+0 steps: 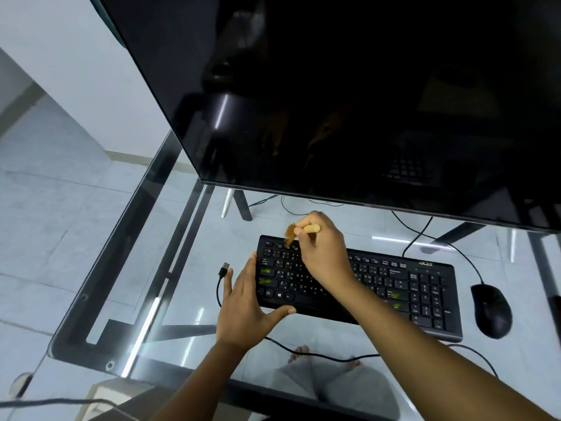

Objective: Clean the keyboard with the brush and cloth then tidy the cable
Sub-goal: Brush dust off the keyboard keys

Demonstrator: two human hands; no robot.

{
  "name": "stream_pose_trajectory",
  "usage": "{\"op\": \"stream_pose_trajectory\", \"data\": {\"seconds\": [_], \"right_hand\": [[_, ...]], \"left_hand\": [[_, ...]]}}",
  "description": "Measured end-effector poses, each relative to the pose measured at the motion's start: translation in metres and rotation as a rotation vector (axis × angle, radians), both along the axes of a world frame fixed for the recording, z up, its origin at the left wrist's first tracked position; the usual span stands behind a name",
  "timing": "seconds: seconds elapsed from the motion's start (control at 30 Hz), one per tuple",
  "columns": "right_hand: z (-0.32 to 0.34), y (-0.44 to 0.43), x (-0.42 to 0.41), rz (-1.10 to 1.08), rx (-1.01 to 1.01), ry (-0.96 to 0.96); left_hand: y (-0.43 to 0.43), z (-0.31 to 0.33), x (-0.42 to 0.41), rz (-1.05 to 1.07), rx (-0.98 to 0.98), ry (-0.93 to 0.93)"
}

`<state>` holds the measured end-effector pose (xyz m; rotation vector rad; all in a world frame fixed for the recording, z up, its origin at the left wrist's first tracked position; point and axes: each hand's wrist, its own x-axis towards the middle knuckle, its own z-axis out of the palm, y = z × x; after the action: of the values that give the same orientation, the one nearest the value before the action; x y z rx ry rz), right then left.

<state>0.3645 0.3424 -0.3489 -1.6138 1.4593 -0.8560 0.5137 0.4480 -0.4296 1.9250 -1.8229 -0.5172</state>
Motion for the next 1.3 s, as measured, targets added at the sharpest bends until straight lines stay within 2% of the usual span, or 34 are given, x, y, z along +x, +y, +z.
{"op": "stream_pose_trajectory", "data": {"seconds": [0.13, 0.23, 0.27, 0.37, 0.5, 0.57, 0.6, 0.67, 0.7, 0.77, 0.8, 0.87, 0.9, 0.93, 0.97, 1.07, 1.13, 1.2, 1.23, 1.3], "right_hand": [[-0.003, 0.016, -0.026, 0.180, 0.174, 0.016], [-0.008, 0.028, -0.045, 0.023, -0.053, 0.037], [-0.007, 0.032, -0.047, -0.005, -0.049, 0.006], [-0.010, 0.048, -0.044, 0.118, 0.191, -0.033], [-0.010, 0.053, -0.049, -0.043, -0.010, -0.051], [-0.004, 0.055, -0.050, 0.051, 0.154, -0.118], [-0.001, 0.057, -0.048, 0.157, 0.301, -0.112], [-0.003, 0.056, -0.051, 0.215, 0.404, -0.031], [-0.004, 0.052, -0.055, 0.126, 0.360, -0.011], [-0.002, 0.042, -0.065, -0.123, 0.137, -0.018], [0.000, 0.041, -0.069, -0.161, 0.103, -0.055], [0.005, 0.043, -0.069, -0.039, 0.240, -0.137], [0.004, 0.047, -0.066, 0.086, 0.360, -0.129], [0.001, 0.050, -0.065, 0.165, 0.399, -0.086], [-0.005, 0.049, -0.068, 0.144, 0.381, -0.060], [-0.003, 0.039, -0.082, -0.153, 0.070, -0.041], [0.001, 0.036, -0.085, -0.101, 0.137, -0.116], [0.002, 0.040, -0.082, 0.069, 0.274, -0.080], [-0.002, 0.040, -0.084, 0.073, 0.236, -0.045], [-0.002, 0.035, -0.092, -0.066, 0.060, -0.003]], "left_hand": [[0.000, -0.002, 0.001, -0.007, 0.014, -0.010], [0.000, -0.002, 0.001, -0.014, 0.021, -0.008], [0.000, -0.002, 0.001, -0.015, 0.022, -0.008], [0.000, -0.004, 0.002, -0.023, 0.024, -0.021], [0.000, -0.002, 0.000, -0.024, 0.024, -0.014], [-0.001, -0.002, 0.001, -0.022, 0.019, -0.003], [0.000, -0.002, 0.002, -0.020, 0.014, 0.008], [-0.001, -0.002, 0.002, -0.015, 0.001, 0.019], [-0.001, 0.000, 0.002, -0.011, 0.000, 0.019], [-0.002, 0.004, -0.002, 0.009, -0.009, 0.040], [-0.002, 0.004, -0.003, 0.014, -0.006, 0.048], [-0.002, 0.002, -0.002, 0.005, 0.006, 0.034], [-0.002, 0.000, 0.000, -0.002, 0.014, 0.023], [-0.001, -0.002, 0.002, 0.002, 0.021, 0.018], [-0.001, -0.002, 0.003, 0.004, 0.029, 0.019], [-0.002, -0.001, -0.001, 0.003, 0.043, 0.046], [-0.002, -0.001, -0.002, 0.002, 0.037, 0.059], [-0.001, -0.002, 0.001, 0.000, 0.030, 0.069], [-0.001, -0.002, 0.000, -0.001, 0.021, 0.078], [-0.002, 0.000, -0.004, 0.004, -0.016, 0.115]]}}
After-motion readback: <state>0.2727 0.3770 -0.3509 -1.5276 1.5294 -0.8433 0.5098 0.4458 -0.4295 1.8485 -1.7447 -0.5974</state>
